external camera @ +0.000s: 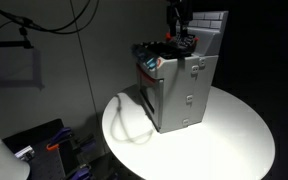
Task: Press the top button on the right side of the stove
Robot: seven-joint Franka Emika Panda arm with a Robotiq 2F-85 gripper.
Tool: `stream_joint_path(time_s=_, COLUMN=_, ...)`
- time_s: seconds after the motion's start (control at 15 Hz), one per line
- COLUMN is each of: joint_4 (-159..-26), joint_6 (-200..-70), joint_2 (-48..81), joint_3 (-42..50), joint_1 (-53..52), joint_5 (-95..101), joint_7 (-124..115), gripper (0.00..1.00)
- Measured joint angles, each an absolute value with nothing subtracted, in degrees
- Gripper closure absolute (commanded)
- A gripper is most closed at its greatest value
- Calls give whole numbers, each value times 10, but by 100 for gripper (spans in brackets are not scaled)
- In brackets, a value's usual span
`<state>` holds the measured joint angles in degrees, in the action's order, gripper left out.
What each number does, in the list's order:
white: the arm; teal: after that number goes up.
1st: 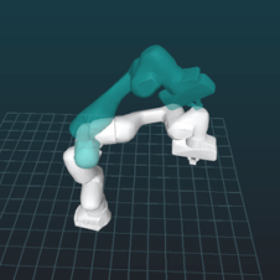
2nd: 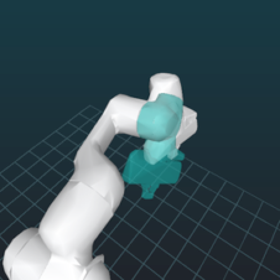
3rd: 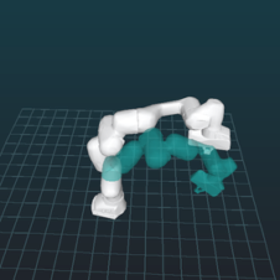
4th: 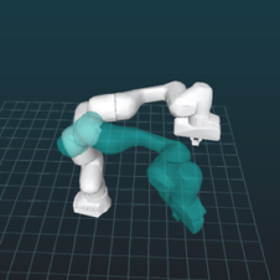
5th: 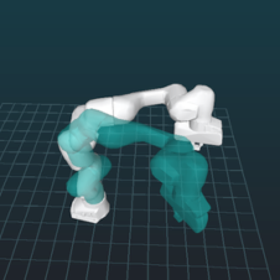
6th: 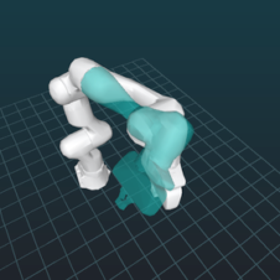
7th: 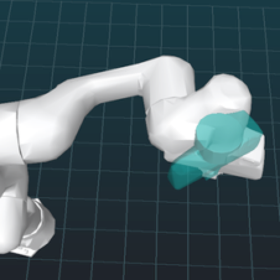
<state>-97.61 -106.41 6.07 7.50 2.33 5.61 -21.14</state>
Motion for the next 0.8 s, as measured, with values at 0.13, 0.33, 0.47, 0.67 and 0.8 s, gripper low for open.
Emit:
stream_joint_path(time_s=0.13, joint_4=-986, joint_6=-1014, joint_2=39, joint_3=74, joint_1=24, joint_5=56, joint_7=-188, gripper=0)
stream_joint_path(time_s=0.33, joint_4=-1001, joint_6=-948, joint_2=6, joint_3=74, joint_1=27, joint_5=53, joint_7=-144, gripper=0)
stream_joint_path(time_s=0.47, joint_4=-1010, joint_6=-912, joint_2=-19, joint_3=73, joint_1=29, joint_5=47, joint_7=-110, gripper=0)
stream_joint_path(time_s=0.67, joint_4=-1020, joint_6=-874, joint_2=-50, joint_3=73, joint_1=31, joint_5=44, joint_7=-78, gripper=0)
stream_joint_path(time_s=0.8, joint_4=-1024, joint_6=-862, joint_2=-64, joint_3=73, joint_1=31, joint_5=44, joint_7=-70, gripper=0)
